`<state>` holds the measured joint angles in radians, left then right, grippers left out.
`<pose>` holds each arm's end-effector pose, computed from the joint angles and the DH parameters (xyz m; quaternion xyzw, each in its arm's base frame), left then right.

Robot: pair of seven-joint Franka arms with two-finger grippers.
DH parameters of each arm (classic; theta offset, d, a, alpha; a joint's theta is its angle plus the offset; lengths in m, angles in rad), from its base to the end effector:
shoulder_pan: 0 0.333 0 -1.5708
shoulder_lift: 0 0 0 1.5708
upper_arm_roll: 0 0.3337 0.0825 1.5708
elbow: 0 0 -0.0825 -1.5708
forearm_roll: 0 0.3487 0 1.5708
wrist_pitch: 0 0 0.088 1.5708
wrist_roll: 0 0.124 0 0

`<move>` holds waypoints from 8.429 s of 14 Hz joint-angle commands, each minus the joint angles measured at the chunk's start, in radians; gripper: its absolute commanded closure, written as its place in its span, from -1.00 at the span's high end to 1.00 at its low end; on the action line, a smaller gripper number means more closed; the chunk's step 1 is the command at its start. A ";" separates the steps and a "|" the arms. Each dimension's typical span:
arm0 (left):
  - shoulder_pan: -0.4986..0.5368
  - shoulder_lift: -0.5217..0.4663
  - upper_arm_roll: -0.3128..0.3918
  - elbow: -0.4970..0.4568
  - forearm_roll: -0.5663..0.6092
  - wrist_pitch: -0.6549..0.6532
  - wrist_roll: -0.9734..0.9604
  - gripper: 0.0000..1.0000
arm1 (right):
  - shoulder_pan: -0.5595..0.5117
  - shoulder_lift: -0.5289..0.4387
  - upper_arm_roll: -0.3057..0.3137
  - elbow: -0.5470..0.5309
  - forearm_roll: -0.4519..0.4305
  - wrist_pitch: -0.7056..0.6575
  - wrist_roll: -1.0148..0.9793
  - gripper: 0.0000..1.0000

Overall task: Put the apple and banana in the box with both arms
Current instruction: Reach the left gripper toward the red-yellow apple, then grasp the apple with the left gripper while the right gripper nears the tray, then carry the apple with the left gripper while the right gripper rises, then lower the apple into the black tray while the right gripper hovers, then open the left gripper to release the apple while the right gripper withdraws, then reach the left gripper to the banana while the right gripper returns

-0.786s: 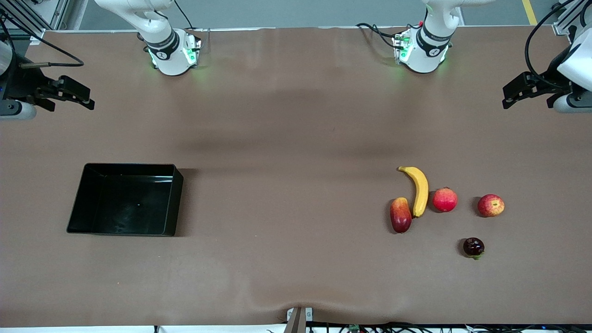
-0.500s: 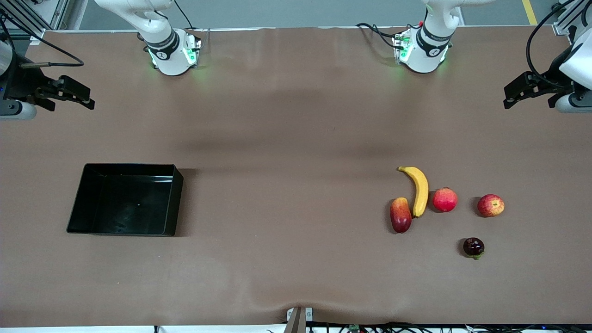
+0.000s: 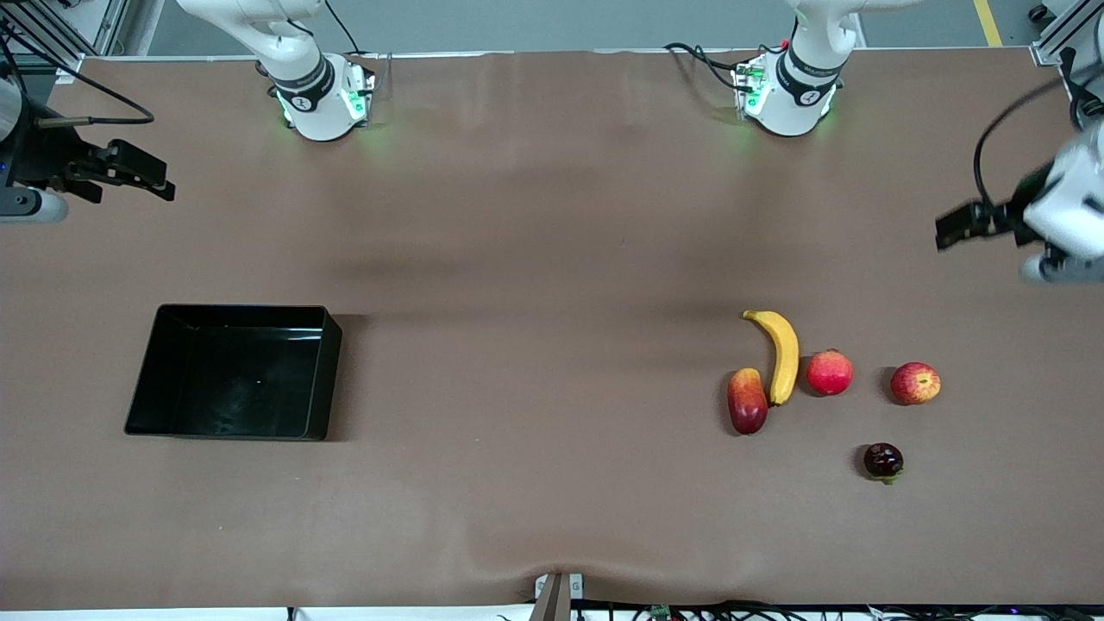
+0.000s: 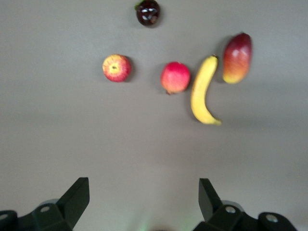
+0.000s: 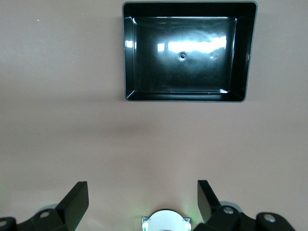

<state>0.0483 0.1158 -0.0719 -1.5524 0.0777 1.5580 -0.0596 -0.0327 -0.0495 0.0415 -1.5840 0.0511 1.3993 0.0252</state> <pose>0.5495 -0.0010 0.5707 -0.9978 -0.0163 0.0534 0.0369 0.4818 0.0118 0.6309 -0.9974 0.0056 0.0680 0.0232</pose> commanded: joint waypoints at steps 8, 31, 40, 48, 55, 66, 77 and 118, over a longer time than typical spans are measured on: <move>0.185 0.281 -0.003 -0.169 0.013 0.520 0.073 1.00 | -0.073 0.036 0.009 -0.069 -0.016 0.096 -0.021 1.00; 0.199 0.328 -0.031 -0.156 0.011 0.576 0.212 -1.00 | -0.342 0.609 0.011 -0.160 -0.106 0.711 -0.311 1.00; 0.199 0.061 -0.104 -0.140 -0.007 0.274 0.134 -1.00 | -0.346 0.608 0.014 -0.232 -0.102 0.797 -0.311 -1.00; 0.199 0.045 -0.238 -0.140 -0.019 0.205 -0.067 -1.00 | -0.265 0.433 0.043 -0.151 -0.077 0.563 -0.304 -1.00; 0.200 0.044 -0.347 -0.170 -0.021 0.201 -0.267 -1.00 | -0.037 0.321 0.110 -0.152 0.012 0.498 -0.129 -1.00; 0.199 0.044 -0.542 -0.175 -0.061 0.172 -0.574 -1.00 | 0.436 0.384 0.109 -0.156 0.145 0.510 0.320 -1.00; 0.131 0.123 -0.629 -0.242 -0.056 0.319 -0.822 -1.00 | 0.666 0.583 0.106 -0.156 0.184 0.826 0.623 -1.00; 0.435 0.432 -0.663 -0.211 0.310 0.379 -0.657 1.00 | 0.008 0.157 0.098 -0.113 0.066 0.379 -0.126 1.00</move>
<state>0.4268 0.5581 -0.7193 -1.6544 0.3682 1.8306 -0.7215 0.0143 0.1736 0.1194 -1.6701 0.1734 1.7822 -0.0775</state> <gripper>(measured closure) 0.000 0.000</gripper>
